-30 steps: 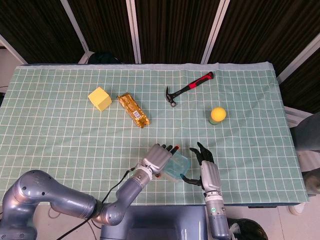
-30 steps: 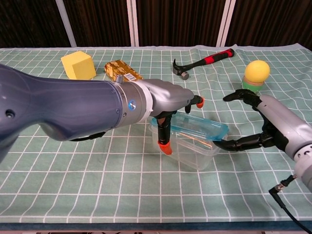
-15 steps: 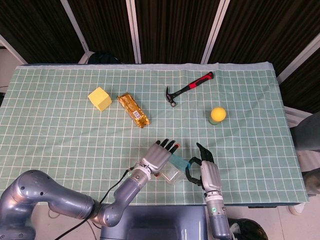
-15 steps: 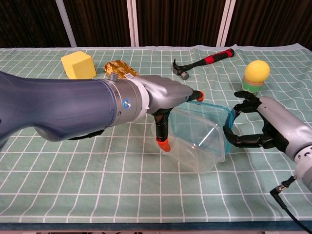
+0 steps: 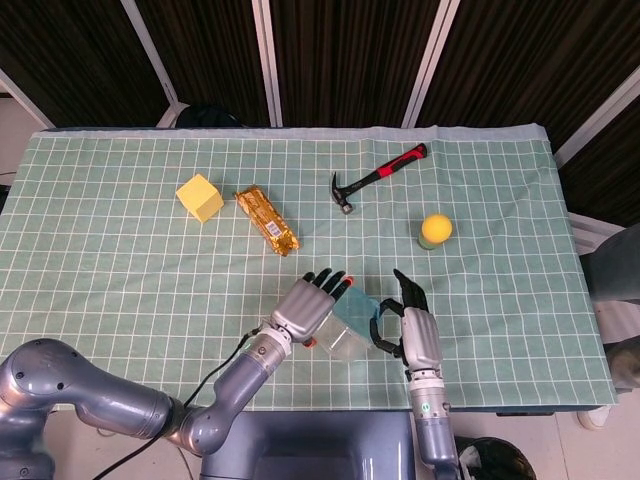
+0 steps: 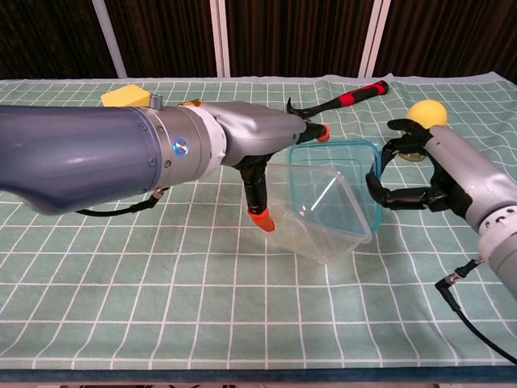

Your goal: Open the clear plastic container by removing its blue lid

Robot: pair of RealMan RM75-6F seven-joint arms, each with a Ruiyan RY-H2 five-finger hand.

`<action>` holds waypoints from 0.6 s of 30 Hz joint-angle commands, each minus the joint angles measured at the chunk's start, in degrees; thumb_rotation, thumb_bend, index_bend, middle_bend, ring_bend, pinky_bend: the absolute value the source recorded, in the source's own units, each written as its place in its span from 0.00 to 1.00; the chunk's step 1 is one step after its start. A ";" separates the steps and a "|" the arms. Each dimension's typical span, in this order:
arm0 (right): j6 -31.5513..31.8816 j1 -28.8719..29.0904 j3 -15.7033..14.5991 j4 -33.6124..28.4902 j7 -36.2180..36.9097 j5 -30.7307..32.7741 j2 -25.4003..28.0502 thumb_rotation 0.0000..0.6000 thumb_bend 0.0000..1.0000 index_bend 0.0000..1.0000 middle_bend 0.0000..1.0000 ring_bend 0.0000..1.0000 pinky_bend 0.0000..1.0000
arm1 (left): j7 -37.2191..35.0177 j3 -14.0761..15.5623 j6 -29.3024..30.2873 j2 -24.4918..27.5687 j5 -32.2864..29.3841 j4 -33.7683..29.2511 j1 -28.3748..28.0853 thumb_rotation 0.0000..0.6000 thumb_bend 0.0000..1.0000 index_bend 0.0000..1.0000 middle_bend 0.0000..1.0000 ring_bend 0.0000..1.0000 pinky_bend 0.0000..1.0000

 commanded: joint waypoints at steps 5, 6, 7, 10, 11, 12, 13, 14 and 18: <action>0.81 -0.74 -1.37 -1.42 -0.59 -0.16 0.56 1.00 0.64 0.67 0.08 0.00 0.00 | -1.53 0.78 -0.69 2.08 1.18 -1.67 1.17 1.00 0.04 0.00 0.01 0.02 0.19; 0.92 -0.78 -1.52 -1.54 -0.72 -0.27 0.58 1.00 0.64 0.68 0.08 0.00 0.00 | -1.55 0.97 -0.89 2.50 1.30 -2.04 1.24 1.00 0.04 0.00 0.03 0.02 0.19; 1.01 -0.74 -1.59 -1.60 -0.91 -0.44 0.55 1.00 0.64 0.68 0.08 0.00 0.00 | -1.62 1.14 -1.09 2.90 1.41 -2.46 1.31 1.00 0.04 0.00 0.05 0.03 0.19; 1.22 -0.46 -1.56 -1.45 -1.53 -0.91 0.26 1.00 0.64 0.68 0.08 0.00 0.00 | -2.21 1.83 -1.98 4.44 2.05 -4.28 1.73 1.00 0.04 0.00 0.07 0.03 0.19; 1.21 -0.38 -1.53 -1.39 -1.69 -0.93 0.13 1.00 0.64 0.68 0.08 0.00 0.00 | -2.33 2.13 -2.35 4.92 2.32 -4.73 1.81 1.00 0.04 0.00 0.08 0.03 0.19; 1.20 -0.31 -1.54 -1.35 -1.86 -0.91 -0.03 1.00 0.64 0.68 0.08 0.00 0.00 | -2.38 2.51 -2.73 5.39 2.47 -5.14 1.88 1.00 0.04 0.00 0.08 0.03 0.19; 1.21 -0.27 -1.62 -1.30 -2.04 -0.92 -0.17 1.00 0.64 0.68 0.08 0.00 0.00 | -2.46 2.78 -3.08 5.76 2.49 -5.42 1.91 1.00 0.04 0.00 0.08 0.03 0.19; 1.22 -0.25 -1.76 -1.27 -2.18 -0.99 -0.28 1.00 0.64 0.68 0.08 0.00 0.00 | -2.57 3.00 -3.43 6.08 2.42 -5.67 1.91 1.00 0.04 0.00 0.09 0.03 0.19; 1.48 -0.36 -2.24 -1.10 -2.56 -1.20 -0.61 1.00 0.64 0.68 0.08 0.00 0.00 | -3.42 3.67 -4.47 7.22 3.20 -6.29 2.11 1.00 0.04 0.00 0.08 0.03 0.19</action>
